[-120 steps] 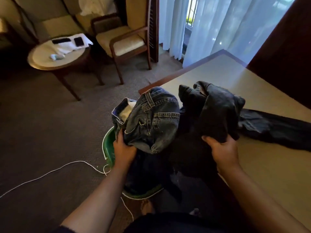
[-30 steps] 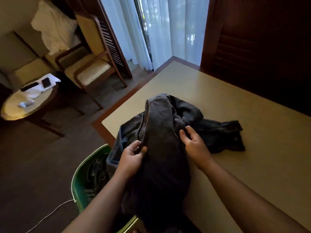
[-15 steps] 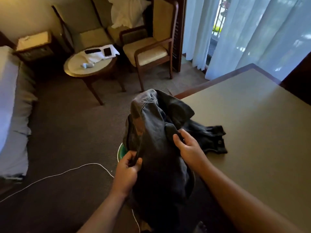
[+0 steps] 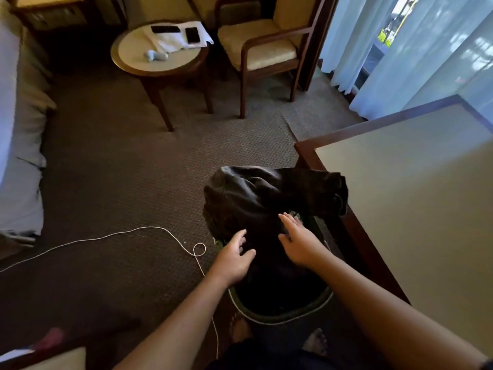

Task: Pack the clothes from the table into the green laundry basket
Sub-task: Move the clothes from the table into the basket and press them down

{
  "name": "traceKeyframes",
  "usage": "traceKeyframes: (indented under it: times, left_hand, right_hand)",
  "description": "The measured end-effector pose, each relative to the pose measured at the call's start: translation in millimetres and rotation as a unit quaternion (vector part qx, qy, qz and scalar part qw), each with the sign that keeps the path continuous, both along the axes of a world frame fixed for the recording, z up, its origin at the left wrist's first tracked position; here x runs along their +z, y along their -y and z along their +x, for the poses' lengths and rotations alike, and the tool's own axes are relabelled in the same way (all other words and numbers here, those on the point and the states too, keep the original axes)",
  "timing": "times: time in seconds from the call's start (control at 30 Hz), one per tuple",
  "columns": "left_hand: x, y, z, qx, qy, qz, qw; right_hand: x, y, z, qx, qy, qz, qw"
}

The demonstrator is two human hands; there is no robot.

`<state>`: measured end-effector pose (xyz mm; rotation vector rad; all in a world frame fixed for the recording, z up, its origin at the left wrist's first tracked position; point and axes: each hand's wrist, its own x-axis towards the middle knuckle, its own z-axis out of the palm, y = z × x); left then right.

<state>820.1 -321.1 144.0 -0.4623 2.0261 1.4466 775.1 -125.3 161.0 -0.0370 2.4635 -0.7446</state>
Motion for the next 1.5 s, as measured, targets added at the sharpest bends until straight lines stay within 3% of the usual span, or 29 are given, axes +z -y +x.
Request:
traceKeyframes:
  times: [0.53,0.93,1.23,1.5]
  left_hand:
    - [20,-21,-29,-0.061,-0.077,-0.037,0.994]
    - [37,-9,-41,0.047,-0.093,-0.081,0.991]
    - [-18,62,-108,0.114,-0.038,-0.070,0.990]
    - [-102,115,-168,0.079,0.016,-0.203,0.976]
  right_hand:
    - [22,-2,41,-0.126,-0.011,-0.091,0.988]
    - [32,18,-18,0.001,-0.029,-0.138,0.990]
    - [-3,88,-121,0.019,0.000,-0.050,0.999]
    - [-86,128,-179,0.012,0.021,0.088,0.996]
